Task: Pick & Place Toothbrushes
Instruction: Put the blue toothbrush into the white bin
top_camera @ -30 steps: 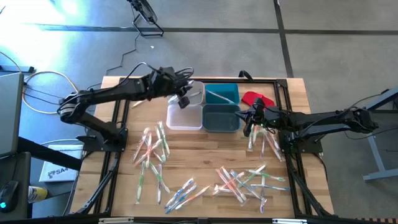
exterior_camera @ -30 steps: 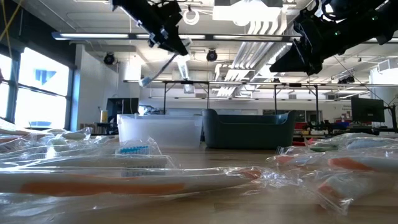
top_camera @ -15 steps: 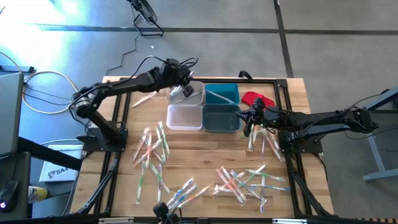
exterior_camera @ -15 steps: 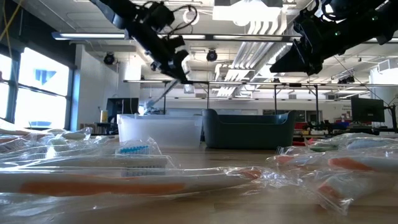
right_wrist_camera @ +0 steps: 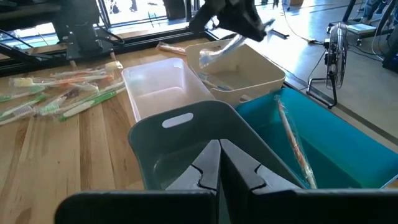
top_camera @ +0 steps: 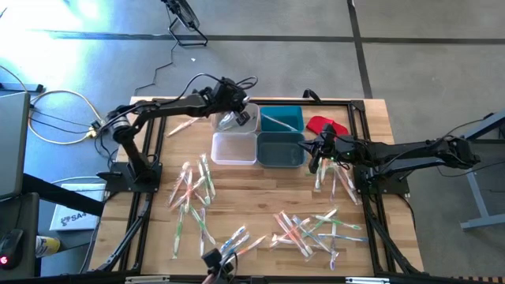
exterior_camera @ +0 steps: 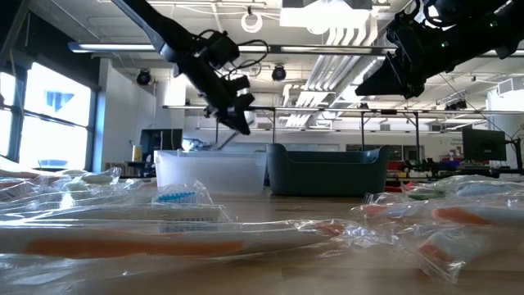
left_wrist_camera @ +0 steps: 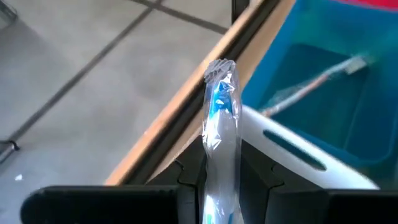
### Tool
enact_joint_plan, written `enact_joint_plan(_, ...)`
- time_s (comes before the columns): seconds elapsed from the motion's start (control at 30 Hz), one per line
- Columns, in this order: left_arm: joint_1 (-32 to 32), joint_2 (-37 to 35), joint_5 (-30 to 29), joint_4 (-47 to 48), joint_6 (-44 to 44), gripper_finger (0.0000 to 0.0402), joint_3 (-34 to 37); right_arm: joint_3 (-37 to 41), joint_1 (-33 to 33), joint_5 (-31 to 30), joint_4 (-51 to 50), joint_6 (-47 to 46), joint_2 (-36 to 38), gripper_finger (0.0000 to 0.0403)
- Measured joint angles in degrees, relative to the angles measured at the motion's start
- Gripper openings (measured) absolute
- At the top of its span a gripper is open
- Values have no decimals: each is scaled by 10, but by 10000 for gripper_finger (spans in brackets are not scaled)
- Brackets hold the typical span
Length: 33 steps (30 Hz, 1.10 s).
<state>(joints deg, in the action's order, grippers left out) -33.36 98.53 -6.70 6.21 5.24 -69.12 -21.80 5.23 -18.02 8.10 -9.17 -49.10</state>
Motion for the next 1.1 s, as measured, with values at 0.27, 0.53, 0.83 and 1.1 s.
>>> enact_joint_plan(0.27,0,31,0,-1,-16,58,0,0,0,0,0,0,0,2)
enact_joint_plan(0.53,0,31,2,4,-30,58,0,0,0,0,-2,0,0,2)
enact_joint_plan(0.83,0,31,2,19,-42,59,0,0,0,0,-2,0,0,2)
enact_joint_plan(1.1,0,31,2,43,-42,114,0,0,0,0,-2,0,0,2)
